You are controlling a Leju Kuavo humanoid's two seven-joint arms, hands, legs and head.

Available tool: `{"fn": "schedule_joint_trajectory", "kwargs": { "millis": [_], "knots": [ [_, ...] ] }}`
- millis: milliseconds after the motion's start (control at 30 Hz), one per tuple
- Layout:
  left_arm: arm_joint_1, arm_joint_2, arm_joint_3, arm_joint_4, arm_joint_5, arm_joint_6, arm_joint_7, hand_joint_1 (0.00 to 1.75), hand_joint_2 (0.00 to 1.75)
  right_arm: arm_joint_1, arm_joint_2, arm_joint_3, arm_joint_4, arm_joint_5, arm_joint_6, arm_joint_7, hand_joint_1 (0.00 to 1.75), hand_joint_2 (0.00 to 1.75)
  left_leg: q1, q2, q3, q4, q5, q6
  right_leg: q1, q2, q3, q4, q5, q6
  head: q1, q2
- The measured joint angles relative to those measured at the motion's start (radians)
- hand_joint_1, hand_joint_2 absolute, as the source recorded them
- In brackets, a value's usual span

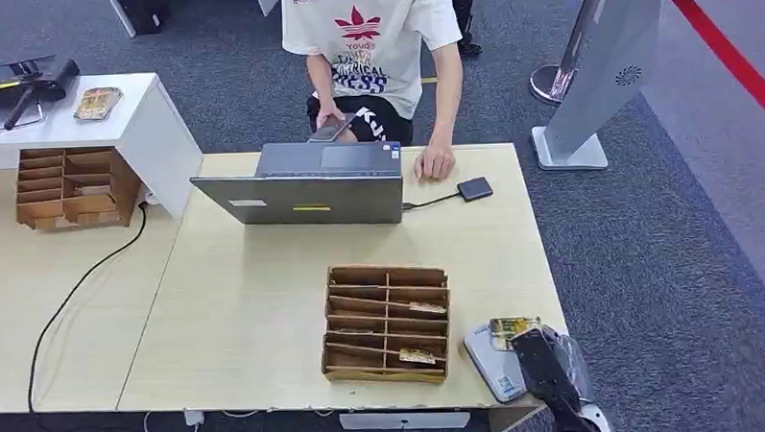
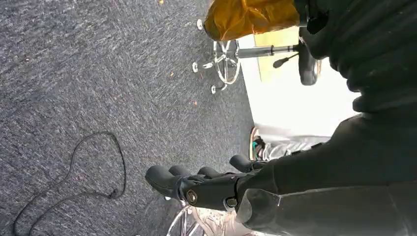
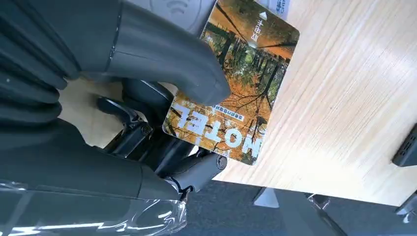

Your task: Pass the card to the sensor for recognition and then transmit it.

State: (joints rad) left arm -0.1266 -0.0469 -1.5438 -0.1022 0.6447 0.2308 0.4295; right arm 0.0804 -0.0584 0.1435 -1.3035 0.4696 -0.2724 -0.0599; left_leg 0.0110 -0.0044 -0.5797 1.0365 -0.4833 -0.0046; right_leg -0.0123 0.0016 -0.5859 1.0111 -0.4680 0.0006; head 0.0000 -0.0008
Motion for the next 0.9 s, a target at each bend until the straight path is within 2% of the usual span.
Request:
{"fn": "schedule_joint_trajectory", "kwargs": {
  "millis": [900],
  "knots": [
    [0.000, 0.000, 0.000, 0.000, 0.013, 0.000, -0.002, 0.00, 1.75, 0.027, -0.026, -0.026, -0.031, 0.037, 0.035, 0.025, 1.75, 1.75, 0.000, 0.000, 0.000, 0.000, 0.000, 0.000, 0.000, 0.000, 0.000, 0.000, 0.000, 0.000, 0.000, 0.000]
  ]
}}
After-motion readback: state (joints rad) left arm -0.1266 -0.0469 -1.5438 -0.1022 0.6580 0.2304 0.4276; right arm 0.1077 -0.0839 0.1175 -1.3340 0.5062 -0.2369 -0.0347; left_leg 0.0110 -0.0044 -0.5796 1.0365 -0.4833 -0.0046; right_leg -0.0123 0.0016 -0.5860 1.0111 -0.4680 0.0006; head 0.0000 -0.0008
